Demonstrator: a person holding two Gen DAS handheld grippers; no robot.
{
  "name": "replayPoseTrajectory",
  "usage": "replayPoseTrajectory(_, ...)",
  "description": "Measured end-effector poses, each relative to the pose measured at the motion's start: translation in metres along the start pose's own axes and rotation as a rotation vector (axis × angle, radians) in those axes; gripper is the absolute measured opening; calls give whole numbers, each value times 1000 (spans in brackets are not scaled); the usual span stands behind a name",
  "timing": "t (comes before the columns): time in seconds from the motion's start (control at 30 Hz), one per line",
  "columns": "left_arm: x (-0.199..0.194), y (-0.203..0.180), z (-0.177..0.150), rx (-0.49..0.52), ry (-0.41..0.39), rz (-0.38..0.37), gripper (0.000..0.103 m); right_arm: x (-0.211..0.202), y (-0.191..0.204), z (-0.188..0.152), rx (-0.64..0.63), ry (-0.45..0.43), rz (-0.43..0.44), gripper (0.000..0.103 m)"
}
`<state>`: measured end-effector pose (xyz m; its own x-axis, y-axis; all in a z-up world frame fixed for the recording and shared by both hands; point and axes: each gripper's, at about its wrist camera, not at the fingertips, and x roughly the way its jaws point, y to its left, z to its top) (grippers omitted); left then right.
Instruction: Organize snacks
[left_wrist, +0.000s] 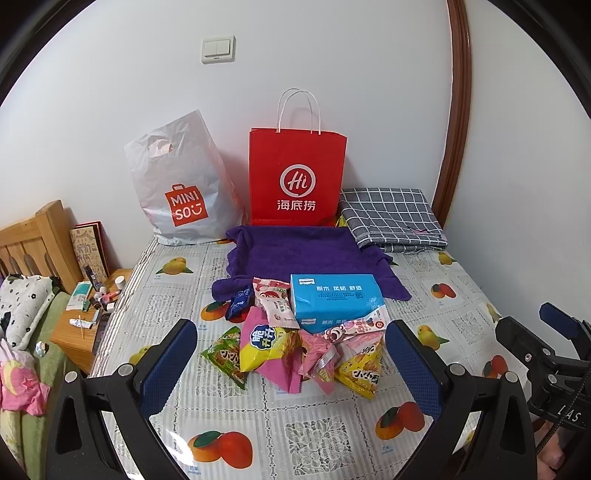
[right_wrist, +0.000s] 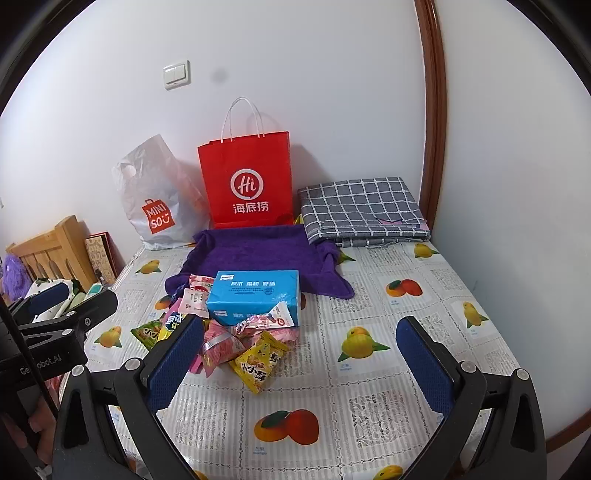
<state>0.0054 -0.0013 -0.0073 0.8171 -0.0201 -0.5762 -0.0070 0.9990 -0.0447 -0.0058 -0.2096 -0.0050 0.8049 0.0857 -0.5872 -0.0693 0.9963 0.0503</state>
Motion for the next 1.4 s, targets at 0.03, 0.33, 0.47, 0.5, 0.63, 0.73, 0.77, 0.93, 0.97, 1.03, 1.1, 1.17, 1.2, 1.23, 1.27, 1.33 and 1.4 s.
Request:
replayPoseTrajectory(0.03, 0, 0, 0, 0, 0, -1, 102, 0, 1, 0, 0, -2, -1, 103)
replayPoseTrajectory(0.33, 0, 0, -1, -2, 1, -2, 102, -1, 1, -2, -3, -6, -12, 103)
replayPoseTrajectory(0.47, 1, 0, -1, -3, 2, -3, 102, -3, 0, -2, 2, -9, -15, 103)
replayPoseTrajectory(0.5, 1, 0, -1, -3, 2, -3, 102, -3, 0, -2, 1, -10, -16, 103)
replayPoseTrajectory(0.63, 1, 0, -2, -2, 0, -5, 102, -4, -1, -2, 3, -10, -16, 103)
replayPoseTrajectory(0.73, 1, 0, -1, -3, 0, -4, 102, -4, -2, -2, 1, -11, -17, 103)
replayPoseTrajectory(0.77, 1, -1, -2, -3, 0, -4, 102, -5, -2, -2, 1, -11, -17, 103)
replayPoseTrajectory(0.93, 1, -1, -1, -2, -1, -2, 102, -5, -2, -2, 1, -11, -17, 103)
replayPoseTrajectory(0.97, 0, -1, -2, -2, -2, -4, 102, -5, -2, -2, 1, -11, -17, 103)
replayPoseTrajectory(1.03, 0, -1, -2, -3, -1, -2, 102, -5, -2, -2, 1, -11, -18, 103)
replayPoseTrajectory(1.1, 0, -1, -2, -2, -3, -3, 102, -5, -2, -2, 1, -11, -16, 103)
replayPoseTrajectory(1.17, 0, -1, -1, -3, -5, -5, 102, -5, -2, -2, 0, -13, -17, 103)
replayPoseTrajectory(1.2, -1, -1, -1, -4, -5, -7, 102, -6, -1, -2, -2, -13, -16, 103)
replayPoseTrajectory(1.23, -1, -1, 0, -3, -6, -8, 102, -6, 0, -2, -3, -15, -16, 103)
replayPoseTrajectory(1.27, -1, -1, 0, -2, -6, -9, 102, -7, 0, -2, -4, -15, -16, 103)
replayPoseTrajectory(1.33, -1, -1, -1, -4, -5, -10, 102, -7, 1, -2, -6, -15, -15, 103)
replayPoseTrajectory(1.4, -1, -1, 0, -5, -4, -12, 102, -7, 2, -1, -8, -15, -14, 103)
